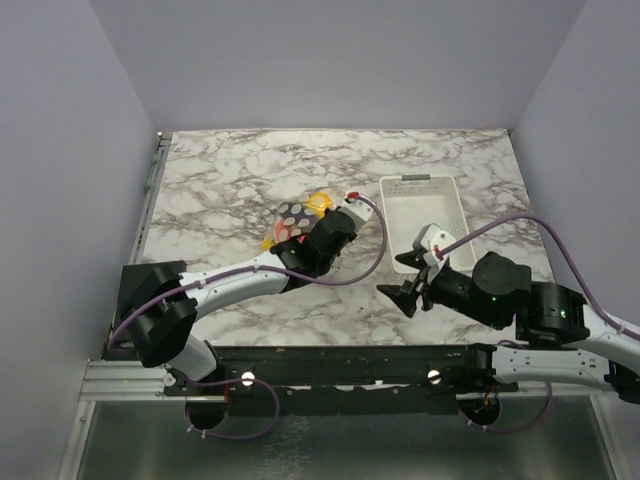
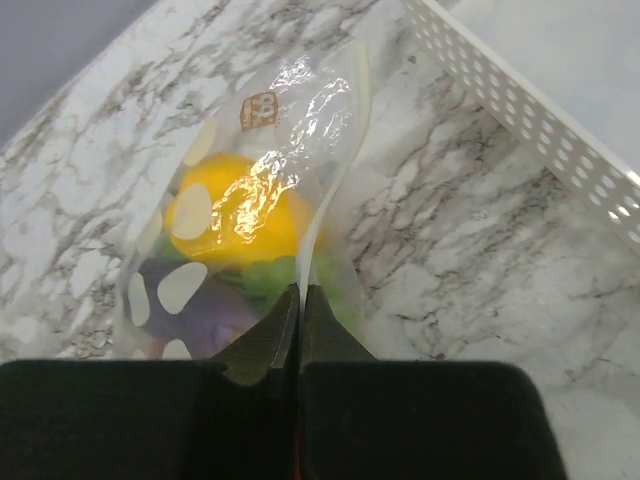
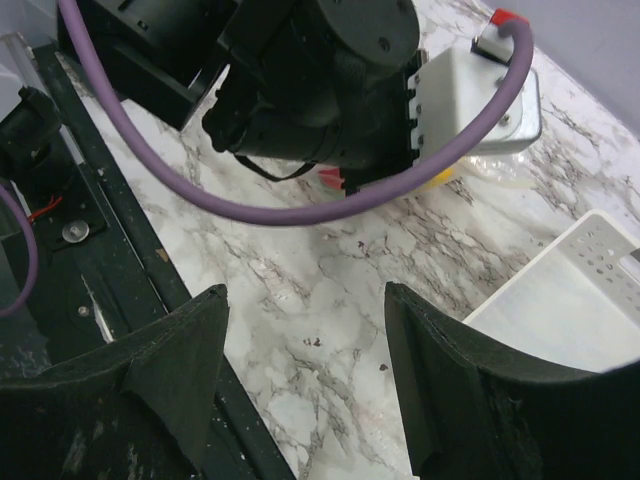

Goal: Place the food in the zip-top bag and seal the zipper
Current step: Place the zipper food storage bag at the center of the board, then reset both arms

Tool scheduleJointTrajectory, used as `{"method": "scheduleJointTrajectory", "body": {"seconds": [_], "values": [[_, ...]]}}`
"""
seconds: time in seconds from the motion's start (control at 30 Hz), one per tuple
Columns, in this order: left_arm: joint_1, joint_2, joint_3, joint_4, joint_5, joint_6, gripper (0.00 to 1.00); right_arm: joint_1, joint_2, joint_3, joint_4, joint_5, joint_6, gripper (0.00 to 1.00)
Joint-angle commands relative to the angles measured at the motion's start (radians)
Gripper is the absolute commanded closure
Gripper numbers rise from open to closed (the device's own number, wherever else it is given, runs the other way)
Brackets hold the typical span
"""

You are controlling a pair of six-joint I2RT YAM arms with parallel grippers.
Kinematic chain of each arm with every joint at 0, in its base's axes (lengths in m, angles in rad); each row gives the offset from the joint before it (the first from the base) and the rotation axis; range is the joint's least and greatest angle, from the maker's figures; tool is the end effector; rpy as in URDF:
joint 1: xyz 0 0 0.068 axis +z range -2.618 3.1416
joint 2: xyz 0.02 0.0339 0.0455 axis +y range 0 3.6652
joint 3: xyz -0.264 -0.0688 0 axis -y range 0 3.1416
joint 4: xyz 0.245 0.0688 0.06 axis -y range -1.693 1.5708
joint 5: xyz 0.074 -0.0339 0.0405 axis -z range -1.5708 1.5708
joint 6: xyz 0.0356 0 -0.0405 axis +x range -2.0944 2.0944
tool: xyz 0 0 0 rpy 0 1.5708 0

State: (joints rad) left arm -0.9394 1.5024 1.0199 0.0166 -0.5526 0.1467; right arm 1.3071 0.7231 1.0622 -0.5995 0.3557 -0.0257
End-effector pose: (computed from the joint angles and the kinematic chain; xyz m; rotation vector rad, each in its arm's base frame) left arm 0.2158 -0.2634 0.2695 0.7100 1.8306 0.0456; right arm 0.0477 0.1289 0.3986 -0.9356 1.5999 0.5788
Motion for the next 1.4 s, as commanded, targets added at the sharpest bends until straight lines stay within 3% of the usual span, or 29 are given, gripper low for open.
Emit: {"method": "scheduleJointTrajectory", "body": {"seconds": [0.0,0.13,0.47,0.63,0.8,0.83,0.87,1.2,1.37], "values": [[-0.04,0.038,-0.058,0.011,0.026,-0.138,1.0,0.003,-0.011,-0.017,-0.001,0.043,0.051,0.31],[-0.061,0.046,-0.092,0.011,0.018,-0.209,0.98,0.001,-0.019,-0.035,-0.004,0.096,0.084,0.29],[-0.073,-0.006,-0.105,0.005,0.119,-0.287,0.56,0.001,-0.113,-0.101,0.05,0.32,0.171,0.24],[-0.073,-0.069,-0.076,-0.041,0.149,-0.299,0.44,0.002,-0.118,-0.085,0.037,0.374,0.194,0.21],[-0.073,-0.133,-0.033,-0.129,0.123,-0.305,0.19,0.001,-0.086,-0.079,0.028,0.437,0.201,0.16],[-0.073,-0.141,-0.016,-0.156,0.115,-0.307,0.05,0.001,-0.078,-0.079,0.032,0.45,0.199,0.16],[-0.072,-0.145,0.001,-0.189,0.104,-0.312,0.02,0.003,-0.07,-0.081,0.04,0.461,0.193,0.15],[-0.038,-0.185,0.088,-0.374,0.051,-0.398,0.01,-0.031,0.081,-0.045,0.107,0.437,0.102,0.09],[0.063,-0.237,0.086,-0.391,0.17,-0.409,0.01,-0.247,0.165,-0.018,0.132,0.19,0.093,0.08]]}}
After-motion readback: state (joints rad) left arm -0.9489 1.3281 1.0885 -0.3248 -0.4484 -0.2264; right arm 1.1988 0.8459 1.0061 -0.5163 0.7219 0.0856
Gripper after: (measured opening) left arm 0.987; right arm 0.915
